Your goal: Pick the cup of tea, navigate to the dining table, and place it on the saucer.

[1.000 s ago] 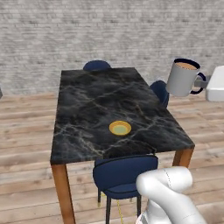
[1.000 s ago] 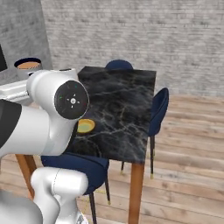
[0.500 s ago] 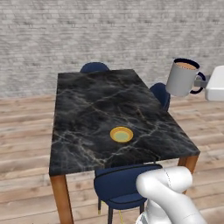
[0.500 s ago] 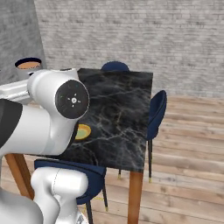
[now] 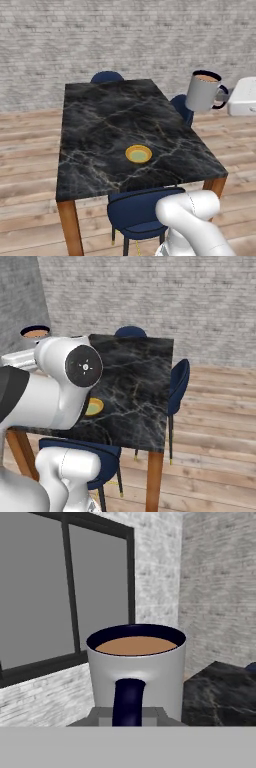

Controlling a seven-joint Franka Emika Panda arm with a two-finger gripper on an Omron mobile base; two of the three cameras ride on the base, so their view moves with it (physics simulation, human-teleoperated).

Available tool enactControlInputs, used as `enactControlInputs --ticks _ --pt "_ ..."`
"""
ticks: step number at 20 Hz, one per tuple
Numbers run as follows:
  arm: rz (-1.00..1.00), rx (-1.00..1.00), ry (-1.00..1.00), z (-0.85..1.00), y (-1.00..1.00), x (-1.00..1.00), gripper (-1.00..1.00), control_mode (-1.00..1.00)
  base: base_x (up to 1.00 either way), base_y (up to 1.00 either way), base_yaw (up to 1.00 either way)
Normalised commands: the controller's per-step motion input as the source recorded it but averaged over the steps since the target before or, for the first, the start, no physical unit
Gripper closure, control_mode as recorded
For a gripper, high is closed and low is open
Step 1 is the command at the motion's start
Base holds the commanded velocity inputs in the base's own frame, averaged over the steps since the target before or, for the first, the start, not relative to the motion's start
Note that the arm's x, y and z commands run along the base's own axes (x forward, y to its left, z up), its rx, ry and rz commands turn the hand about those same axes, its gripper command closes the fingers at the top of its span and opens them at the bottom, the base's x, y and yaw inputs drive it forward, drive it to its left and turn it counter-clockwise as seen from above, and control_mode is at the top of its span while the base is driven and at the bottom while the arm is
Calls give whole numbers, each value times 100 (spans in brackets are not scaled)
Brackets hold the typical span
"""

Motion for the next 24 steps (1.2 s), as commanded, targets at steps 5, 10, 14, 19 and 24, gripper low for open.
enactControlInputs --ticks 5,10,14,19,24 --pt "7 0 2 -63 9 46 100 -100 0 0 0" --pt "15 0 1 -61 1 42 100 -100 0 0 0" --pt "19 0 0 -55 0 41 100 -100 0 0 0" --pt "11 -1 6 -49 0 37 100 -100 0 0 0" --pt "10 -4 9 -56 0 39 100 -100 0 0 0"
